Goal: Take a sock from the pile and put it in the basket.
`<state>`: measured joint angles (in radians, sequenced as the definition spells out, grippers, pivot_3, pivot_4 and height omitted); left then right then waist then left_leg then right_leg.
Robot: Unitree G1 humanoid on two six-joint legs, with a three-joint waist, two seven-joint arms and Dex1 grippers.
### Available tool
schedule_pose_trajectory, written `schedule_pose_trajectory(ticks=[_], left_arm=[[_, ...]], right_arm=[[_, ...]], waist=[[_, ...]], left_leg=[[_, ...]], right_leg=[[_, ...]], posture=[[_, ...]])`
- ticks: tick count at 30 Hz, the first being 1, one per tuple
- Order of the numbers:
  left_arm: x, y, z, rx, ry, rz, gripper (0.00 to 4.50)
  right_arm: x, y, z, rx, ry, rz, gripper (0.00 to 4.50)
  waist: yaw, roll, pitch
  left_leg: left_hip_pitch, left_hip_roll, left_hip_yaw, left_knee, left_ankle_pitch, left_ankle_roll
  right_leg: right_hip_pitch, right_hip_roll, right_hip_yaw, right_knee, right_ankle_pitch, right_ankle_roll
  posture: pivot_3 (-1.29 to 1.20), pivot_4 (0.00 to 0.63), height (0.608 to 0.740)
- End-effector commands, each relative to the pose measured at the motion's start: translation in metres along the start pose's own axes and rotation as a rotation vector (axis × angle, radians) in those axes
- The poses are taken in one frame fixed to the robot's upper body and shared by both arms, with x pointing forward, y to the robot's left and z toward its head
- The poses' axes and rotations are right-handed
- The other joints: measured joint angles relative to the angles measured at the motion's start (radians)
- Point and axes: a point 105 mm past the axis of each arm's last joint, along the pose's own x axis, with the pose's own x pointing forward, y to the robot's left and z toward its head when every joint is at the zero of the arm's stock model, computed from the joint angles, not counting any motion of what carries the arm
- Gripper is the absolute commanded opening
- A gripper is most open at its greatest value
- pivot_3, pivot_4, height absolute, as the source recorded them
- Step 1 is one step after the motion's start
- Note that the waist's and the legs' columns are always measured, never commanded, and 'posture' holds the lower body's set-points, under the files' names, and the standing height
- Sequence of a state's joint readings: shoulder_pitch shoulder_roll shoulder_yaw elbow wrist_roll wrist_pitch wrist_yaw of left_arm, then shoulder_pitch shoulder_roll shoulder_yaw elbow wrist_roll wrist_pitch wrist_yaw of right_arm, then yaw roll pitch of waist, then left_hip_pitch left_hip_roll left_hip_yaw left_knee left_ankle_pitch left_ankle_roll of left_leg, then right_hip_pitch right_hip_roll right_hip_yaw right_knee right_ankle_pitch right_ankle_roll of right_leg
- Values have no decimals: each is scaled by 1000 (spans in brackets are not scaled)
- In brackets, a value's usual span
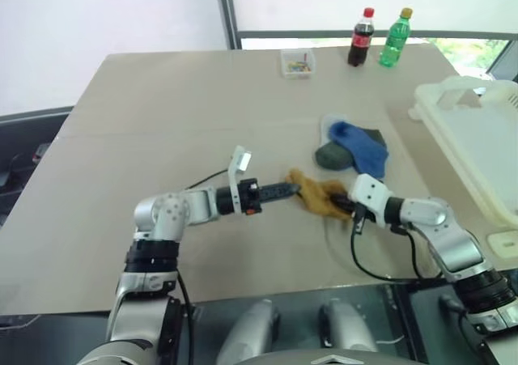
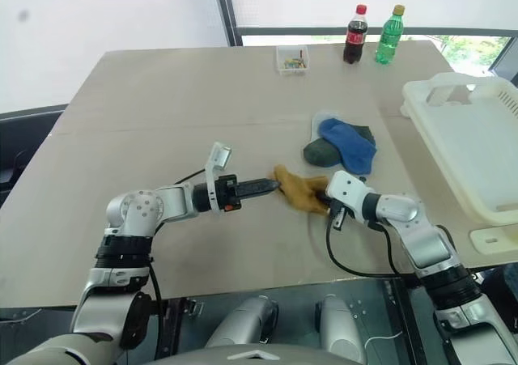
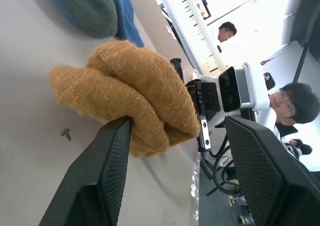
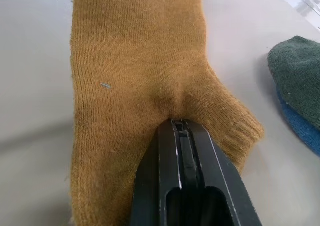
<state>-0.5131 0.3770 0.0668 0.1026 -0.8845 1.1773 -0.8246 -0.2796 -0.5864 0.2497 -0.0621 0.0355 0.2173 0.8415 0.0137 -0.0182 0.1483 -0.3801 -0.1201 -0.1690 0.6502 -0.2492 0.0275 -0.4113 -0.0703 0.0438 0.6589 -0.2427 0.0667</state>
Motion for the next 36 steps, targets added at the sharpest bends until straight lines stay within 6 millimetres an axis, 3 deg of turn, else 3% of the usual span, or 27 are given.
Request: schedule_pose_trajectory(ticks=[1, 5, 8, 16, 19, 22, 25, 27, 32, 36], left_arm=[[13, -16, 9, 63, 11, -106, 3117], [28, -29, 7, 39, 48, -259, 3117], [40, -27, 3, 21, 101, -281, 3117], [73, 12, -34, -25, 314, -107, 3117], [79, 18, -39, -38, 320, -85, 3117], [85, 15, -35, -32, 291, -103, 3117], [90, -12, -5, -86, 165, -244, 3117], [93, -17, 1, -95, 157, -258, 3117], [104, 12, -36, -62, 312, -107, 3117], [110, 17, -43, -60, 341, -84, 3117]], right_arm=[[-3, 12, -30, 56, 117, 28, 0], [-3, 12, -27, 47, 113, 30, 0], [-3, 12, -26, 40, 111, 30, 0], [-7, 10, -18, -6, 100, 5, 0], [-10, 5, -11, -31, 89, -20, 0], [-15, 1, -3, -46, 80, -40, 0], [-18, 1, 0, -54, 77, -43, 0], [-19, 1, 0, -54, 81, -46, 0], [-27, -6, 3, -101, 94, -92, 0], [-45, -19, 20, -180, 63, -161, 0]], waist=[[2, 0, 0], [1, 0, 0], [0, 0, 0], [1, 0, 0], [4, 0, 0], [5, 0, 0], [7, 0, 1], [4, -1, 1], [1, 0, 1], [8, 0, 1]], left_leg=[[0, 0, 0, 0, 0, 0], [-1, -1, -1, 0, 0, 0], [-1, -1, -2, 0, 0, 0], [-2, -2, -2, -1, 0, 0], [-2, -2, -3, -1, 0, 0], [-2, -3, -4, 0, 0, 0], [-3, -4, -4, 0, 0, 0], [-5, -4, -5, 1, 0, 0], [-5, -4, -4, 1, 0, 0], [-5, -4, -5, 1, 0, 0]], right_leg=[[0, 0, 0, 0, 0, 0], [0, 0, -1, 0, 0, 0], [0, 0, -2, 0, 0, 0], [0, 0, -2, -1, 0, 0], [0, -1, -3, -2, 0, 0], [0, -2, -3, -2, 0, 1], [0, -2, -3, -2, 0, 1], [-1, -2, -4, -1, 0, 1], [-2, -2, -3, -2, 0, 1], [-1, -2, -4, -2, 0, 1]], posture=[[0, 150, 729], [0, 150, 729], [0, 150, 729], [0, 150, 729], [0, 150, 729], [0, 150, 729], [0, 150, 729], [0, 150, 729], [0, 150, 729], [0, 150, 729]])
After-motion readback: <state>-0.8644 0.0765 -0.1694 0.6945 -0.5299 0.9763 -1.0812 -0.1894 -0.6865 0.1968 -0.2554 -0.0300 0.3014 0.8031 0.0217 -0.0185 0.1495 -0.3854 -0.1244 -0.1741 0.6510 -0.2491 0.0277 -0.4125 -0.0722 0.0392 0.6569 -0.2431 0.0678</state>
